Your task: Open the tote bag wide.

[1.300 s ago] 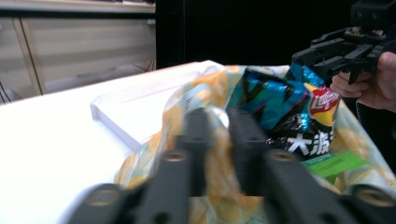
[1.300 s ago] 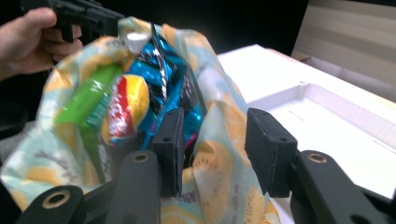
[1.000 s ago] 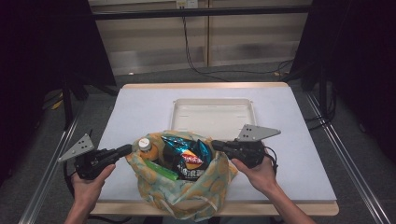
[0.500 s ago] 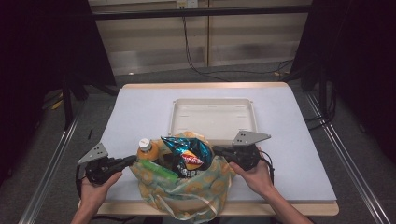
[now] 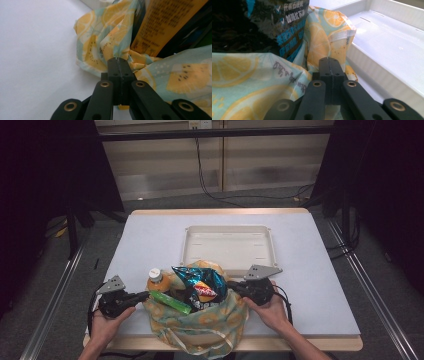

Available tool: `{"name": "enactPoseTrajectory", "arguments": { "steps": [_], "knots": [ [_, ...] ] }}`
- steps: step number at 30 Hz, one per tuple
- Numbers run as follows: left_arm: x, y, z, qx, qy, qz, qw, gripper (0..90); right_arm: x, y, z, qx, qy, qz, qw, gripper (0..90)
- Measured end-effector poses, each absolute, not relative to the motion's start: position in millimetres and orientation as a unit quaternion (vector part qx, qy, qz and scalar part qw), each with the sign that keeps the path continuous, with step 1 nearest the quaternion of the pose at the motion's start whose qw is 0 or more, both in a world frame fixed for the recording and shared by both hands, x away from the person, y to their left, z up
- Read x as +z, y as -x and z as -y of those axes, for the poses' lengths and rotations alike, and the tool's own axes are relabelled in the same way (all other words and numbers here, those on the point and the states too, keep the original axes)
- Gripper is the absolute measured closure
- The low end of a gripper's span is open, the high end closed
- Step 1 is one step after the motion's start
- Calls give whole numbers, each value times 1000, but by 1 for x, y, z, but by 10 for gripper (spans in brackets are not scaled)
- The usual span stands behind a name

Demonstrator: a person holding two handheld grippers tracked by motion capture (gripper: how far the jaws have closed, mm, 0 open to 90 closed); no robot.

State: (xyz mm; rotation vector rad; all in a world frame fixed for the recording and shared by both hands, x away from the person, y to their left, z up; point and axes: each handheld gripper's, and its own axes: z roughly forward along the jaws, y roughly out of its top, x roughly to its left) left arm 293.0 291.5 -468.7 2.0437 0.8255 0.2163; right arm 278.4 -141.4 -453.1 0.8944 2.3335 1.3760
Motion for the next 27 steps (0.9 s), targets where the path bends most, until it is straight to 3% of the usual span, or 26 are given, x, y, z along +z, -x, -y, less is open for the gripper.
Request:
{"name": "enactPoseTrajectory", "arguments": {
  "steps": [20,24,26,27],
  "knots": [
    [-480,-297,-292,54,-824,-336,454,869,-454,-269,149,483,-303,-812,126,900],
    [-478,-295,-295,55,-816,-336,466,809,-452,-269,150,475,-303,-815,136,900],
    [-472,-293,-297,66,-809,-338,476,690,-448,-270,153,470,-310,-813,147,900],
    [-469,-291,-297,70,-805,-338,482,674,-447,-270,156,469,-312,-813,149,900]
  ]
}}
